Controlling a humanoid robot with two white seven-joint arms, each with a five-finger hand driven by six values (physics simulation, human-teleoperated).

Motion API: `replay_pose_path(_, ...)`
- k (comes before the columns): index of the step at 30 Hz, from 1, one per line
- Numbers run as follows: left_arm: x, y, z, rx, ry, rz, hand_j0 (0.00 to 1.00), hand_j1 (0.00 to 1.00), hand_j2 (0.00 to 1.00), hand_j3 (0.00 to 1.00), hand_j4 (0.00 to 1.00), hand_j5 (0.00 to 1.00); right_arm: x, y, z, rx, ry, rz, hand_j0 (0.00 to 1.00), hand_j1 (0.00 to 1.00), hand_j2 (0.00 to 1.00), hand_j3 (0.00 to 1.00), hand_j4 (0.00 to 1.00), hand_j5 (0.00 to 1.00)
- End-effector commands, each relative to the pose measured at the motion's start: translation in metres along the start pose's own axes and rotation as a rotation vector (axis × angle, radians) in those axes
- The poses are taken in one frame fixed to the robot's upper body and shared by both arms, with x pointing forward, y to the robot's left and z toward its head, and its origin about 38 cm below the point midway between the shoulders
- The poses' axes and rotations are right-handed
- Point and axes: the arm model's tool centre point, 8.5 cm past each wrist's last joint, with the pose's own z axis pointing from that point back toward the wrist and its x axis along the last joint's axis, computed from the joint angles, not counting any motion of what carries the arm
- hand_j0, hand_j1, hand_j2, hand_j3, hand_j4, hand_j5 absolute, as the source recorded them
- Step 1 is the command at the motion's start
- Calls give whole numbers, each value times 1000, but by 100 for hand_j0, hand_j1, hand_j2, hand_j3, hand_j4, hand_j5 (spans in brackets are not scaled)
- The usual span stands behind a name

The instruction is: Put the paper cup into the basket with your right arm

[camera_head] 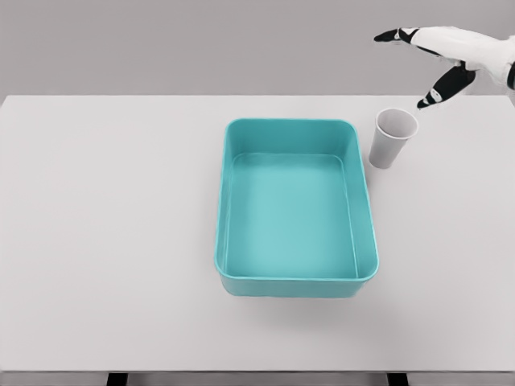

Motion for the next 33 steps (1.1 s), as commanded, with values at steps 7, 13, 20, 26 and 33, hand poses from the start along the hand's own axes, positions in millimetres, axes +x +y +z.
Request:
replay_pose_path(7,0,0,0,0,0,0,100,100,100,100,100,100,-13,47,-26,250,43,7,100,100,100,100,100,100)
replay_pose_path(13,0,0,0,0,0,0,100,100,100,100,100,100,-15,53,-24,306,40,27,100,100,100,100,100,100)
replay_pose_path(20,0,0,0,0,0,0,100,100,100,100,100,100,-31,60,-24,319,65,-50,100,100,100,100,100,100)
replay_pose_path(26,0,0,0,0,0,0,100,100,100,100,100,100,-34,47,-25,293,75,-56,100,100,100,100,100,100)
replay_pose_path(33,0,0,0,0,0,0,100,100,100,100,100,100,-32,54,-44,307,75,-75,100,100,100,100,100,100)
